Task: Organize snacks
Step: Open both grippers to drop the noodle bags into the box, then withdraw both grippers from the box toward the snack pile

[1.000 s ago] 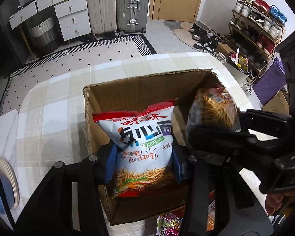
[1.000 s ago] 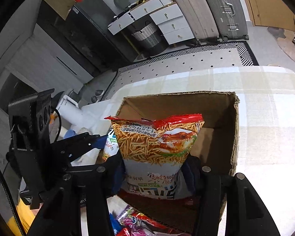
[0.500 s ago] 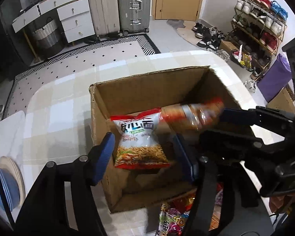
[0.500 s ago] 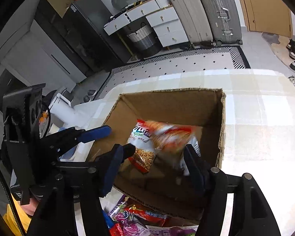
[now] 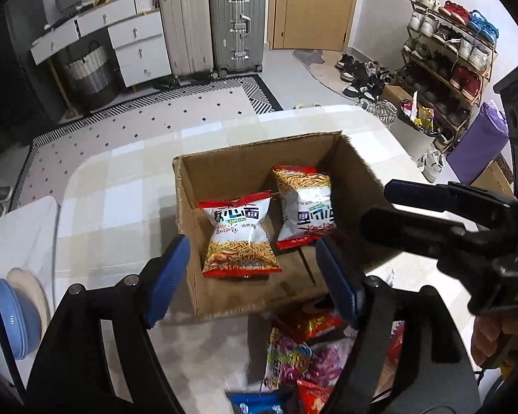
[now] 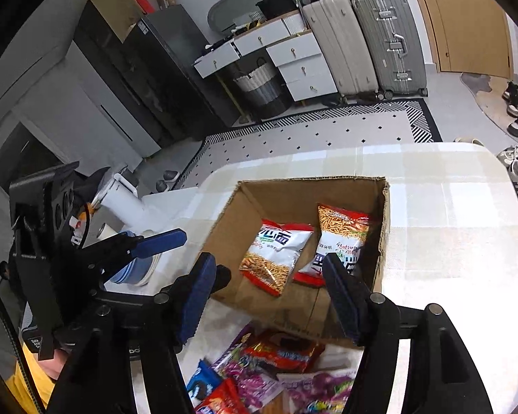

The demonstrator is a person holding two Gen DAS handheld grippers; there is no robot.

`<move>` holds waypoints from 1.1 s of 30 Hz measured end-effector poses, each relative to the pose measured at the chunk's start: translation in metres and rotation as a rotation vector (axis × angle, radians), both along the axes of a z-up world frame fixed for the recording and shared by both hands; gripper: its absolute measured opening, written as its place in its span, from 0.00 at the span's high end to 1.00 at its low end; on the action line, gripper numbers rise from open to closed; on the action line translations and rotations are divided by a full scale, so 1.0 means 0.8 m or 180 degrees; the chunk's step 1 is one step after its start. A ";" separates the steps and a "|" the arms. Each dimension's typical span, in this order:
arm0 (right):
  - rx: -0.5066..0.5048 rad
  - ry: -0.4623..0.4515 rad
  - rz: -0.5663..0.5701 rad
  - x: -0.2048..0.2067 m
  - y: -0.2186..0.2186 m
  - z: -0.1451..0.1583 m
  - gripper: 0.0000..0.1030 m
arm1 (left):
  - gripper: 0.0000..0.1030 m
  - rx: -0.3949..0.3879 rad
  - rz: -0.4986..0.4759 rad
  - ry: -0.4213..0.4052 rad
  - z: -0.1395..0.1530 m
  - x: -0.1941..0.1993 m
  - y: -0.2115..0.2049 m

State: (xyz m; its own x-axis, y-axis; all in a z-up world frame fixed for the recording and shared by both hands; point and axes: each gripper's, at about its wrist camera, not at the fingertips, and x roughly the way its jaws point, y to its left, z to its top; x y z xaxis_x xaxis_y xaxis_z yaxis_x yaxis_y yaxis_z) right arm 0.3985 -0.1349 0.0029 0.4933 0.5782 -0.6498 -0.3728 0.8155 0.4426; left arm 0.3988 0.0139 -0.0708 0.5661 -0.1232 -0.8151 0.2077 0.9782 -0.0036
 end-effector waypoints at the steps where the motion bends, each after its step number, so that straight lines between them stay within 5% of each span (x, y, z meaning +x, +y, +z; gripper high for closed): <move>1: 0.0007 -0.0033 -0.0004 -0.008 -0.002 0.008 0.36 | 0.28 -0.0016 -0.0016 -0.0019 0.008 -0.007 -0.002; 21: -0.0461 -0.1362 -0.0003 -0.206 0.005 0.155 0.18 | 0.19 -0.0106 0.0009 -0.0703 0.177 -0.207 -0.007; 27: -0.0336 -0.1638 -0.0064 -0.272 -0.009 0.172 0.09 | 0.14 -0.0214 0.0073 -0.0891 0.206 -0.279 0.004; 30: -0.0294 -0.1775 -0.0096 -0.309 -0.020 0.167 0.07 | 0.00 -0.0271 0.0138 -0.1037 0.214 -0.318 0.014; 33: -0.0265 -0.1926 -0.0127 -0.341 -0.028 0.156 0.03 | 0.01 -0.0304 0.0193 -0.1289 0.219 -0.362 0.024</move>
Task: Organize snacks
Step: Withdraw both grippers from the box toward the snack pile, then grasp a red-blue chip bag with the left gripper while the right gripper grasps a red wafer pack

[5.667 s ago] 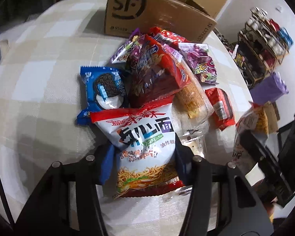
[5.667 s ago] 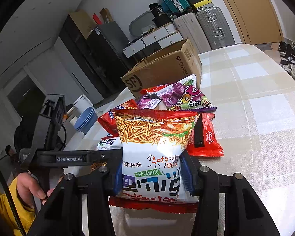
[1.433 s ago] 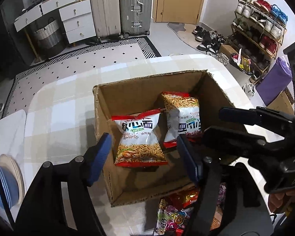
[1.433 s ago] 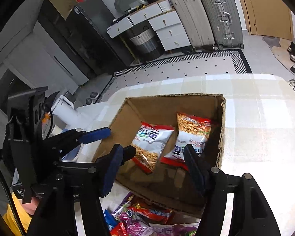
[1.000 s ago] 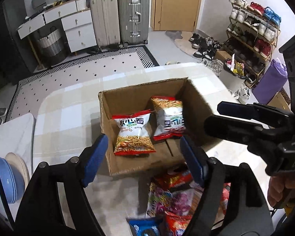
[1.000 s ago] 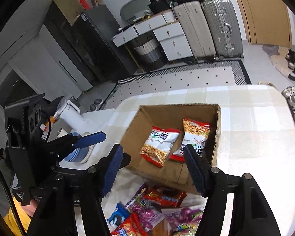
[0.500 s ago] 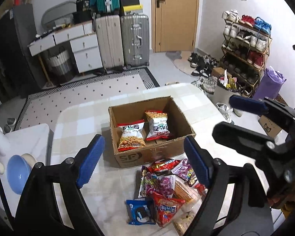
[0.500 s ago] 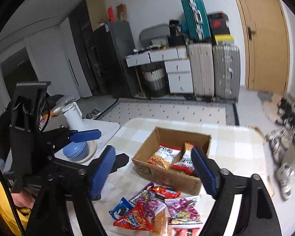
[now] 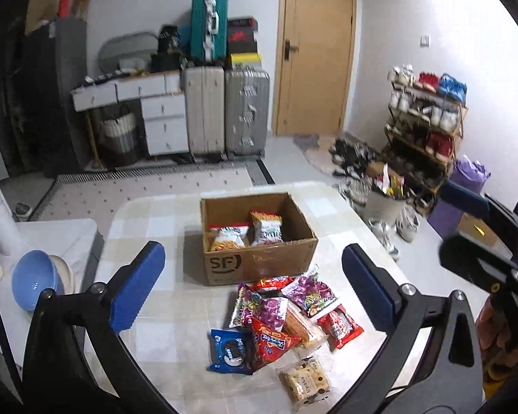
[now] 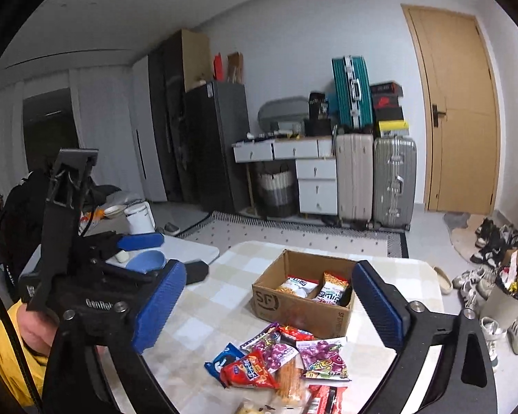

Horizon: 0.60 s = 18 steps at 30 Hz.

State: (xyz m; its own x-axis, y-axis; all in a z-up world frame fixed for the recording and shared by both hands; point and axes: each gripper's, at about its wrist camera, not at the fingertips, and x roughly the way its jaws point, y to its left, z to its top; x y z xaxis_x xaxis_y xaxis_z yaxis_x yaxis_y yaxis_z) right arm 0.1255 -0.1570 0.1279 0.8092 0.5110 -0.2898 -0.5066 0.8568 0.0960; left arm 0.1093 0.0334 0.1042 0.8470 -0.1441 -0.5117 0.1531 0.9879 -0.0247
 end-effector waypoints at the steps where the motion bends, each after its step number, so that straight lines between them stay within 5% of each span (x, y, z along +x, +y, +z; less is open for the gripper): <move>1: -0.0005 -0.0074 -0.0009 -0.011 -0.002 -0.006 0.02 | 0.01 0.0012 -0.0002 -0.0066 -0.001 -0.010 0.001; 5: -0.0079 -0.0143 -0.0061 -0.033 -0.003 -0.037 0.02 | 0.01 0.0042 0.0067 -0.0288 -0.014 -0.054 0.007; 9: -0.0073 -0.0110 -0.0124 -0.047 -0.006 -0.073 0.02 | 0.01 0.0041 0.0044 -0.0203 -0.049 -0.066 0.015; 18: 0.0076 0.0224 -0.0264 -0.045 -0.022 -0.161 0.02 | 0.01 -0.0108 0.0070 0.0489 -0.173 -0.026 0.030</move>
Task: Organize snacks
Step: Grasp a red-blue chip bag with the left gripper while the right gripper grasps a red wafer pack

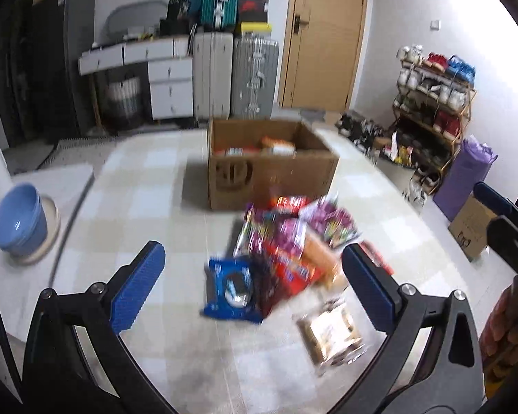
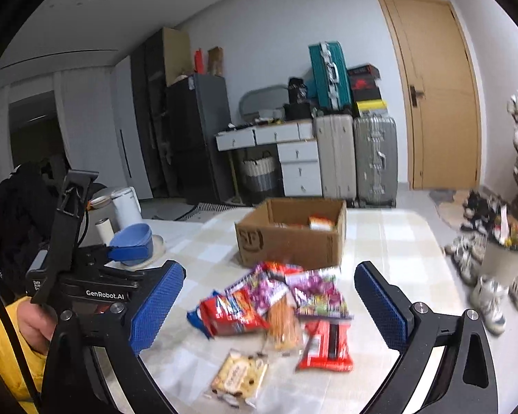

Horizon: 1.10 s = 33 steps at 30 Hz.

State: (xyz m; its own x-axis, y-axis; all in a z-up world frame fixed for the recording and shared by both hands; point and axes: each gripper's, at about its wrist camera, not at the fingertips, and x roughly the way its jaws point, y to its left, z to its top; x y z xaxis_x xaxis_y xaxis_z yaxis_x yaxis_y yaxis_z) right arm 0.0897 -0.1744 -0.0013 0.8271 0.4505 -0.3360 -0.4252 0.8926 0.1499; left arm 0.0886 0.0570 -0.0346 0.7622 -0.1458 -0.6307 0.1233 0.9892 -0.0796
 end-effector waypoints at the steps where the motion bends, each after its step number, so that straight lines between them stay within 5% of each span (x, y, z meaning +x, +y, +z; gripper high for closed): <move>1: 0.0033 0.0066 -0.0020 0.001 -0.003 -0.013 0.02 | 0.01 -0.0025 -0.0007 0.0040 -0.015 0.006 -0.001; 11: 0.0247 0.0471 -0.0154 0.017 -0.024 -0.077 0.02 | 0.01 0.0403 -0.0233 0.0231 -0.103 0.065 -0.048; 18: 0.0339 0.0605 -0.0180 0.026 -0.035 -0.096 0.02 | 0.03 0.0381 -0.0278 0.0411 -0.137 0.099 -0.058; 24: 0.0343 0.0681 -0.0156 0.031 -0.032 -0.105 0.02 | 0.25 0.0204 -0.0342 0.0550 -0.156 0.116 -0.055; 26: 0.0363 0.0714 -0.0152 0.033 -0.032 -0.110 0.02 | 0.47 0.0158 -0.0408 0.0635 -0.164 0.121 -0.057; 29: 0.0391 0.0743 -0.0158 0.033 -0.032 -0.114 0.02 | 0.60 0.0167 -0.0487 0.0623 -0.170 0.124 -0.064; 33: 0.0382 0.0752 -0.0152 0.030 -0.032 -0.114 0.02 | 0.62 0.0098 -0.0529 0.0641 -0.172 0.125 -0.066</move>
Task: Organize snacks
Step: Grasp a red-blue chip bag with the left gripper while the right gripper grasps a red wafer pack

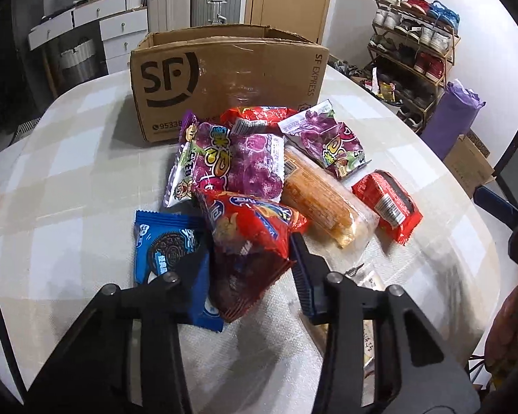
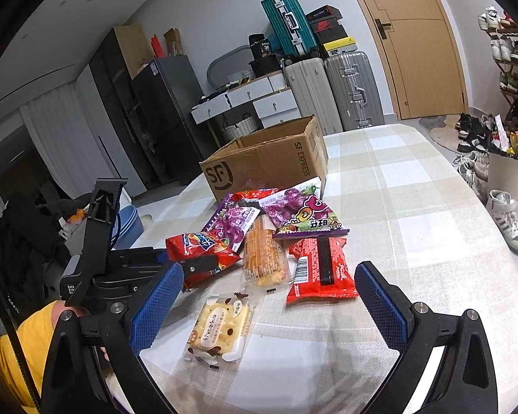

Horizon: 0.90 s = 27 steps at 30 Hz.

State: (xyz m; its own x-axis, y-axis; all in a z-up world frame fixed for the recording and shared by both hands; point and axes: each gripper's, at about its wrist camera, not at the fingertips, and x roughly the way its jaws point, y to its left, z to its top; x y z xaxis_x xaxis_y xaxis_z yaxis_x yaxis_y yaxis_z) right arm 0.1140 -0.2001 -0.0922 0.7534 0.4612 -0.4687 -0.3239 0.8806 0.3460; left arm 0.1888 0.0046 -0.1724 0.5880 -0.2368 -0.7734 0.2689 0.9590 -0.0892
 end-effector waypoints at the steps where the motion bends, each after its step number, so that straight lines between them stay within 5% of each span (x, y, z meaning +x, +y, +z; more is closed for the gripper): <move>1: 0.0000 0.0001 -0.0002 -0.001 0.000 0.000 0.02 | 0.63 -0.0038 0.0009 0.0007 -0.001 0.002 0.002; 19: -0.0214 0.0162 -0.0085 0.012 0.011 0.001 0.02 | 0.63 -0.0428 0.0079 -0.0165 0.043 -0.039 0.032; 27: -0.0647 0.0731 -0.0215 0.089 0.000 -0.034 0.02 | 0.63 -0.0446 0.0115 -0.0152 0.046 -0.066 0.049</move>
State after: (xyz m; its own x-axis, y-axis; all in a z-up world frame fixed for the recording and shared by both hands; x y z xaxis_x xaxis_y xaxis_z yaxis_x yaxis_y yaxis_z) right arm 0.1855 -0.2002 -0.1191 0.6430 0.2932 -0.7075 -0.1961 0.9561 0.2180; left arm 0.1360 0.0439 -0.1355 0.6334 -0.3183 -0.7054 0.2414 0.9473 -0.2107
